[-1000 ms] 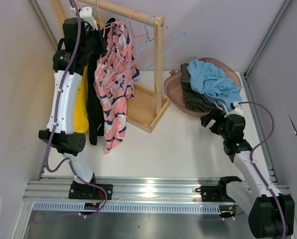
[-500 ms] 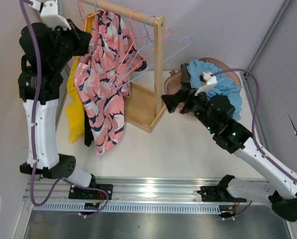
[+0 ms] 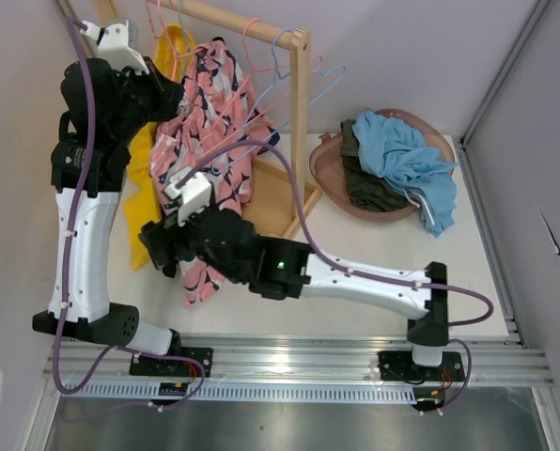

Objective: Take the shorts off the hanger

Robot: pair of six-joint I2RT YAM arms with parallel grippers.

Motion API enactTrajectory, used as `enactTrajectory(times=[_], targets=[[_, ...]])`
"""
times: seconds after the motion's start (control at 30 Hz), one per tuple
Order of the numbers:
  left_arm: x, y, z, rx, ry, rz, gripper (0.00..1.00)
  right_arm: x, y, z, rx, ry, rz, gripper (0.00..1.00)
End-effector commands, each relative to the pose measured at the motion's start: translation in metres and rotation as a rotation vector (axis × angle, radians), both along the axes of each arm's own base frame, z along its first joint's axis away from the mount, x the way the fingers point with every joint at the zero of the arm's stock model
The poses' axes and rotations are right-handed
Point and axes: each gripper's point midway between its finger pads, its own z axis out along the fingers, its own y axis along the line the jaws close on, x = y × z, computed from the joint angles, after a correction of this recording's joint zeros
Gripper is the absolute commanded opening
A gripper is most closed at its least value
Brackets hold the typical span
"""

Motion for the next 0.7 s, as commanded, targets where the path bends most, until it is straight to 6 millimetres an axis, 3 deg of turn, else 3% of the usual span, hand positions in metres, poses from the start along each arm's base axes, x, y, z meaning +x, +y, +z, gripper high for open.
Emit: enactTrajectory(times=[0.0, 0.17, 0.4, 0.47, 0.5, 0.6, 0.63, 0.67], targets=[[-0.016, 0.001, 0.034, -0.036, -0.116, -0.014, 0.00, 0.009, 0.005, 0.035, 0.045, -0.054, -0.066, 0.99], [-0.033, 0.004, 0.039, -0.032, -0.134, -0.015, 0.00, 0.018, 0.019, 0.030, 0.042, -0.075, -0.100, 0.99], [-0.058, 0.008, 0.047, -0.034, -0.165, -0.014, 0.00, 0.037, 0.012, 0.027, 0.051, -0.093, -0.189, 0.95], [-0.063, 0.009, 0.052, -0.036, -0.178, -0.014, 0.00, 0.038, 0.011, 0.030, 0.077, -0.085, -0.178, 0.76], [-0.065, 0.009, 0.053, -0.036, -0.182, -0.014, 0.00, 0.040, 0.009, 0.027, 0.088, -0.069, -0.174, 0.57], [-0.066, 0.009, 0.058, -0.042, -0.190, -0.017, 0.00, 0.037, 0.013, 0.018, 0.093, -0.036, -0.130, 0.35], [-0.064, 0.008, 0.057, -0.041, -0.186, -0.019, 0.00, 0.034, 0.015, 0.007, 0.087, -0.010, -0.114, 0.22], [-0.066, 0.008, 0.064, -0.045, -0.200, -0.022, 0.00, 0.031, 0.016, 0.001, 0.084, 0.005, -0.102, 0.16]])
